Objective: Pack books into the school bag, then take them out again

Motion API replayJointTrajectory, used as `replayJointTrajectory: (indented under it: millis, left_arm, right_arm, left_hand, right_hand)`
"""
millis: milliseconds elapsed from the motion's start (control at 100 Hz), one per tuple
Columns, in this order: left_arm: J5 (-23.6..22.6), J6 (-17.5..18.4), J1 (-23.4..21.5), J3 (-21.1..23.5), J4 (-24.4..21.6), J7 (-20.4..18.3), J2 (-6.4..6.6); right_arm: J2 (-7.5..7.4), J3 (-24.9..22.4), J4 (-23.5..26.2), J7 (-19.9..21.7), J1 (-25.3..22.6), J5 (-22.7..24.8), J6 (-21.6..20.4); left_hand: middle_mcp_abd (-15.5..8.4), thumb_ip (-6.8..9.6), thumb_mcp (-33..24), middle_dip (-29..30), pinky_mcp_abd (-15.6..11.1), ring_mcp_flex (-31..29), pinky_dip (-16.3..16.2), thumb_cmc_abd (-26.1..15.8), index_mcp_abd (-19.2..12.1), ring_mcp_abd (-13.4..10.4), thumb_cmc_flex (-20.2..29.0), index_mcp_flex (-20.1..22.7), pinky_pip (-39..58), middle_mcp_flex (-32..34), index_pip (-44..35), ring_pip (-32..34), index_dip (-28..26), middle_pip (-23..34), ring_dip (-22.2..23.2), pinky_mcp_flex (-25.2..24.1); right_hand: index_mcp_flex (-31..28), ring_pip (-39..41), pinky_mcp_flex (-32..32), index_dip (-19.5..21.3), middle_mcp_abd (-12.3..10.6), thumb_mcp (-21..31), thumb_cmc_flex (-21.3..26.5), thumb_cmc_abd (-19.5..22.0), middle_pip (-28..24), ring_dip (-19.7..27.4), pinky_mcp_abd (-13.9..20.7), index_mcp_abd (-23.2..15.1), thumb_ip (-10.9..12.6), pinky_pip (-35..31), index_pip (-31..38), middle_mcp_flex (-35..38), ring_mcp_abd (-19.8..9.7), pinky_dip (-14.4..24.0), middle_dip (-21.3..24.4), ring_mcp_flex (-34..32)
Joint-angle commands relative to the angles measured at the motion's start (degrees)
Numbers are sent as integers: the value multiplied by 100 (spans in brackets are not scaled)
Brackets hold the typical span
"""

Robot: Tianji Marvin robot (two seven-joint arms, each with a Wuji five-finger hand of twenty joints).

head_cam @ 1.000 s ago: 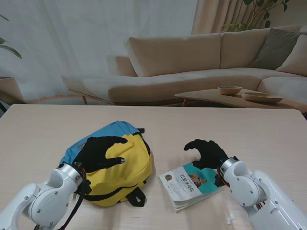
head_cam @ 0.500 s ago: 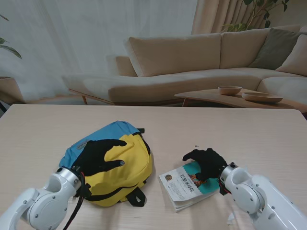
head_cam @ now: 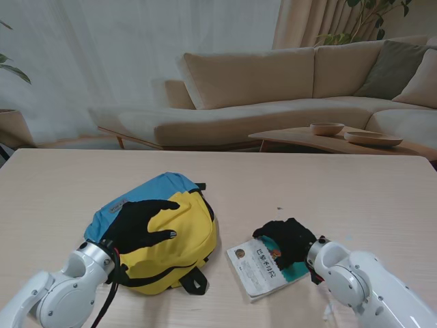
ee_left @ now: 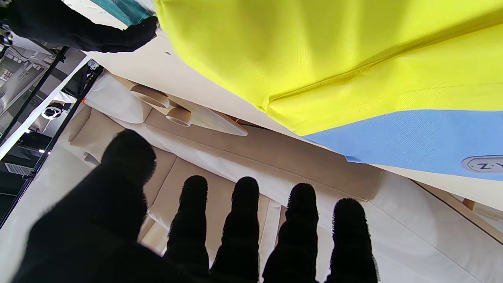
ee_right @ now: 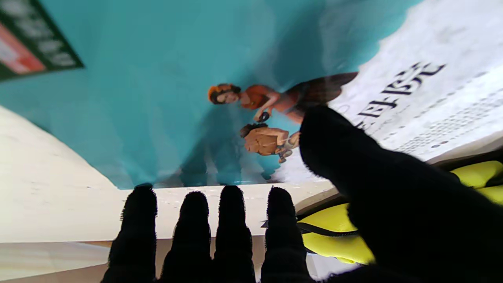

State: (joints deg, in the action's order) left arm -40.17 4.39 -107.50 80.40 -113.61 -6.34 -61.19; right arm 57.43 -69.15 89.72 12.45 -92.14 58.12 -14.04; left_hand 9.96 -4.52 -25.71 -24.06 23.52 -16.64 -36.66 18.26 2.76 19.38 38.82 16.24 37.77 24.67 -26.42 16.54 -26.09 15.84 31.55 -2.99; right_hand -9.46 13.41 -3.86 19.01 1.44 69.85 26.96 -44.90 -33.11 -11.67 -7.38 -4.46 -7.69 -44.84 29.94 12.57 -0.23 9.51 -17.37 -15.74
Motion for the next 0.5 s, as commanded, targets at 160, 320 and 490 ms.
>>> replayJointTrajectory:
  millis: [160, 320, 490]
  left_arm:
    - [24, 57, -74, 28, -70, -9, -53]
    - [2, 79, -110, 46, -84, 58, -63]
    - [-30, 92, -130, 59, -92, 84, -65]
  right_arm:
    - [42, 249, -395, -370, 35, 202, 84]
    - [52, 392, -635, -626, 126, 197, 86]
    - [55, 528, -857, -924, 216, 281, 61]
  left_hand:
    - [64, 147, -47, 92, -7, -101, -24, -68, 9, 27, 29, 59, -148, 57, -57, -51, 115, -69, -65, -16]
    - [54, 144, -65, 86, -7, -100, -24, -51, 18, 26, 23, 72, -135, 61, -83, -42, 104, -57, -68, -12]
    - [52, 140, -86, 83, -5, -89, -17, -39, 24, 18, 11, 67, -129, 58, -92, -43, 100, -52, -76, -19]
  right_hand:
    - [-312, 734, -255, 270, 70, 248, 253, -515, -1042, -352, -83, 482, 170, -371, 196, 598, -58, 78, -393, -380]
    - [-512, 1206, -469, 450, 163, 446, 392, -900, -1509, -604, -67, 646, 89, -630, 507, 830, 7, 236, -578, -634]
    - [-621, 1765, -674, 617, 105, 657, 585, -1233, -2109, -892, -45, 631, 17, -871, 759, 1022, 45, 400, -814, -824]
